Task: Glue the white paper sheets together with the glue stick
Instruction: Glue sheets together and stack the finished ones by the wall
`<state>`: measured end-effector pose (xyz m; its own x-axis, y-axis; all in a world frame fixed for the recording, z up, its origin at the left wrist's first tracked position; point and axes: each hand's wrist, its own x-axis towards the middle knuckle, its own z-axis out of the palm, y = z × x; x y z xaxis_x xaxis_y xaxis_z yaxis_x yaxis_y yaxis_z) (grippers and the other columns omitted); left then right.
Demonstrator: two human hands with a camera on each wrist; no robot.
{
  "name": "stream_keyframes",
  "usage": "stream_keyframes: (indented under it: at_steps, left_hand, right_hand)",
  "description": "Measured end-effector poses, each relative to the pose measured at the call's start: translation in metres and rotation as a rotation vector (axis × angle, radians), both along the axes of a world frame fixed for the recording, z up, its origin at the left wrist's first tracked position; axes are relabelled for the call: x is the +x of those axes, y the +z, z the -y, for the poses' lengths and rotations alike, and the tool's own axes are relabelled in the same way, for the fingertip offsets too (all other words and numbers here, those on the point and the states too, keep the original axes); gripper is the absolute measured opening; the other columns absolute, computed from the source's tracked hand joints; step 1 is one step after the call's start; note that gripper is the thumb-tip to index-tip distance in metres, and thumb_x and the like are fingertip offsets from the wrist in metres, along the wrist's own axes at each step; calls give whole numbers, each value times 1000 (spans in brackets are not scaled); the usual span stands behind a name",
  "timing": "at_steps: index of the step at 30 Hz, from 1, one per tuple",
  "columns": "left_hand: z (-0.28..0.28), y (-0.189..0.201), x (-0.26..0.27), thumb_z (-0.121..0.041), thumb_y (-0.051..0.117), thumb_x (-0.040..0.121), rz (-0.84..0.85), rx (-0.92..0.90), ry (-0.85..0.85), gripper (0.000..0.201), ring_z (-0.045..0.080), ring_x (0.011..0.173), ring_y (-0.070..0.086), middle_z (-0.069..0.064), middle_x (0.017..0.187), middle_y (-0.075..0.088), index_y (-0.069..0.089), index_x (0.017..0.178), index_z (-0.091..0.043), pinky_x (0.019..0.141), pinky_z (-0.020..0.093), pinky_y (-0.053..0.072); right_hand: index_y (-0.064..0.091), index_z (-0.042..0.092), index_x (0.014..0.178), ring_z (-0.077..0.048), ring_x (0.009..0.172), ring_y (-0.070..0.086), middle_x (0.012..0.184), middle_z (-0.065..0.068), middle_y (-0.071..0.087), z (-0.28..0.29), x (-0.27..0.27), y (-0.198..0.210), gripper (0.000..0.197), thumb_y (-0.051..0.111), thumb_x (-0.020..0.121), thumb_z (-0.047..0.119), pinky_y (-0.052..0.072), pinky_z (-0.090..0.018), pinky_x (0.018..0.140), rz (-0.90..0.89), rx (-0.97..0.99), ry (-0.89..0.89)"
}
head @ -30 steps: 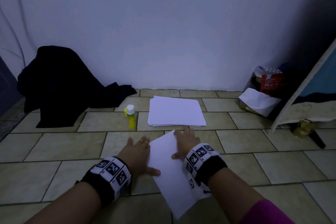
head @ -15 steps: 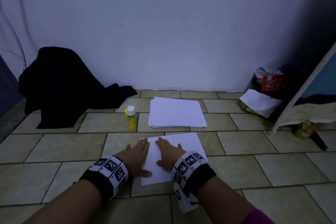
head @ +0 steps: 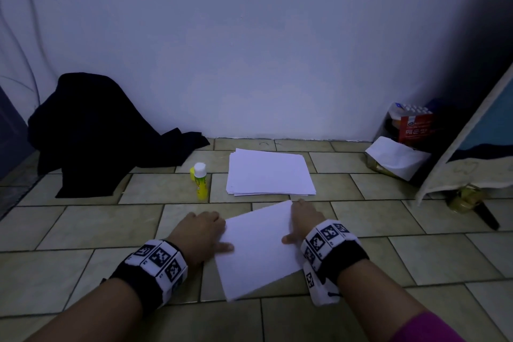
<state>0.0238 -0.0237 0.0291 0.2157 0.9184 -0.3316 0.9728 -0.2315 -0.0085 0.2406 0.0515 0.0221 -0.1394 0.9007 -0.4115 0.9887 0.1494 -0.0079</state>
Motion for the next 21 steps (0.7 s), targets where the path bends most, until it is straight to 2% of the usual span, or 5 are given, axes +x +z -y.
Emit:
stream_keyframes:
  at_steps: [2,6,13,17,21]
  left_hand:
    - [2,4,5,-49,38,99,-63,97,-29,40,20,115,50,2,124,54,54,121,-19,102,36,27]
    - [3,-7,12,-39,57,91,70,52,-73,47,19,124,40,-1,134,43,45,133,-23,103,33,27]
    - [-6,-3,16,-47,68,83,75,28,-87,47,19,118,46,0,126,50,56,121,-22,97,30,31]
    - [-7,-20,18,-53,75,73,104,-120,-2,113,25,148,4,8,161,3,9,153,-8,119,44,12]
    - [-6,-24,19,-54,69,80,68,-216,-18,120,22,148,-14,11,159,-19,-14,151,-5,120,44,-3]
  right_hand:
    - [37,10,136,-29,133,27,140,-11,28,5,-8,3,70,72,81,36,37,-44,103,60,57,20]
    - [47,7,129,-28,128,33,137,-13,32,10,-28,-2,38,49,92,17,37,-41,102,-27,-11,-12]
    - [40,6,133,-29,132,30,139,-13,36,35,-67,-12,55,60,90,36,36,-39,103,-100,37,37]
    - [23,3,145,-32,141,19,154,-17,17,44,-75,-16,68,60,91,19,23,-42,114,-114,-4,295]
    - [-1,6,151,-21,148,-2,160,-8,-6,40,-68,-14,85,59,93,22,6,-45,119,-161,-138,297]
